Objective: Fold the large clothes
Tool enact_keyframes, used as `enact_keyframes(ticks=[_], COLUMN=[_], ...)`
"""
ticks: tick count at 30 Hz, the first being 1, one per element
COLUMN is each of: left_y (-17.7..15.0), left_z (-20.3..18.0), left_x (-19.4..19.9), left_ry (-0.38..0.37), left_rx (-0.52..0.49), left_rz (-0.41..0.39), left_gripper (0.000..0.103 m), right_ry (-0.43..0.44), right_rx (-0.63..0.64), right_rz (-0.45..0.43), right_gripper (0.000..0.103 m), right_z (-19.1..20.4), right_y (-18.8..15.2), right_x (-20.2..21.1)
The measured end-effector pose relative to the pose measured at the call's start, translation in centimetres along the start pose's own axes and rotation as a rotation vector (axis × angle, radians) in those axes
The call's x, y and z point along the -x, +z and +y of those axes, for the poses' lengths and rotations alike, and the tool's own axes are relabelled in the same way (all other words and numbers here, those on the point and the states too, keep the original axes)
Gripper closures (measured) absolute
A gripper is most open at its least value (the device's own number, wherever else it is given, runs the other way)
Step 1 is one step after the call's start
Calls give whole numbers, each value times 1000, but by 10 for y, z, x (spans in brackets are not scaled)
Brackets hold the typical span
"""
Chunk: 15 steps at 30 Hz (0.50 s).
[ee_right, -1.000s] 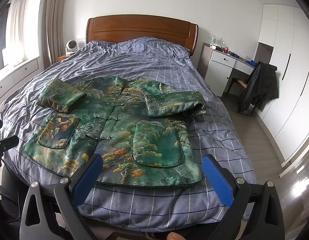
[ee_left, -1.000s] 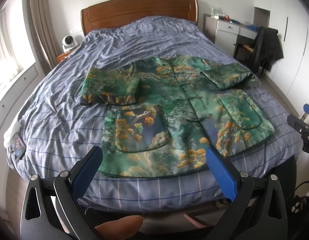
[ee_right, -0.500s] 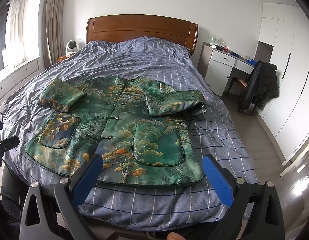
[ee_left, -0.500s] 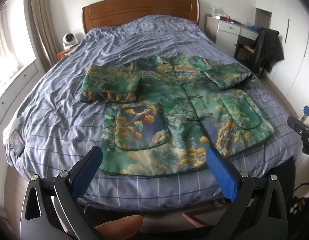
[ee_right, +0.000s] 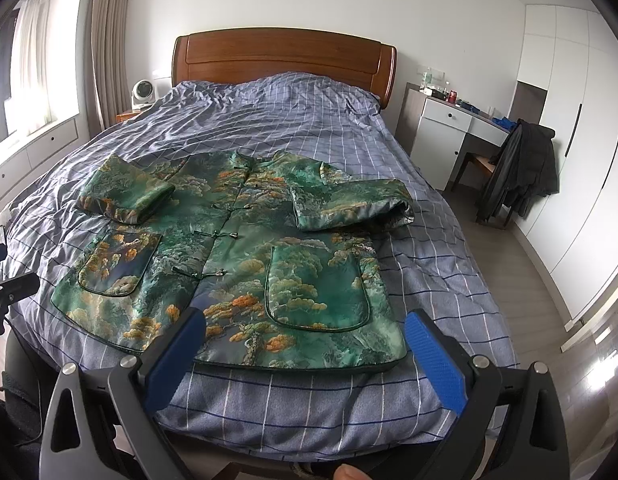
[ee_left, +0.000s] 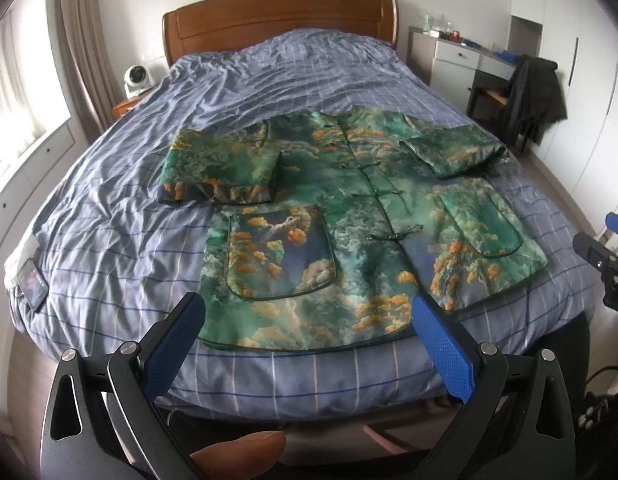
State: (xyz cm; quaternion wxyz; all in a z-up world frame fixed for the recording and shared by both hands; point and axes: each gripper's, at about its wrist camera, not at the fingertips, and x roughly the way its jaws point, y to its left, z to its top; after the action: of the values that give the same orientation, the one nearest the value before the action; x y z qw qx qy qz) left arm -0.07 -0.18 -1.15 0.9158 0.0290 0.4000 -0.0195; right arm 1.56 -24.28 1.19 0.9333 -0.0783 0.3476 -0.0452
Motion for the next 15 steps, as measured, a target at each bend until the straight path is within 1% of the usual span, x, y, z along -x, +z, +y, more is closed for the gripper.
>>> enact_keyframes(ticks=[15], left_y=[0], left_z=[0], left_x=[0], left_ry=[-2], left_rx=[2], left_rz=[0], left_gripper=[1], right_ry=[-1], right_rx=[-1], right_rz=[1], right_gripper=[2], right_z=[-1], right_y=[1], right_x=[-1])
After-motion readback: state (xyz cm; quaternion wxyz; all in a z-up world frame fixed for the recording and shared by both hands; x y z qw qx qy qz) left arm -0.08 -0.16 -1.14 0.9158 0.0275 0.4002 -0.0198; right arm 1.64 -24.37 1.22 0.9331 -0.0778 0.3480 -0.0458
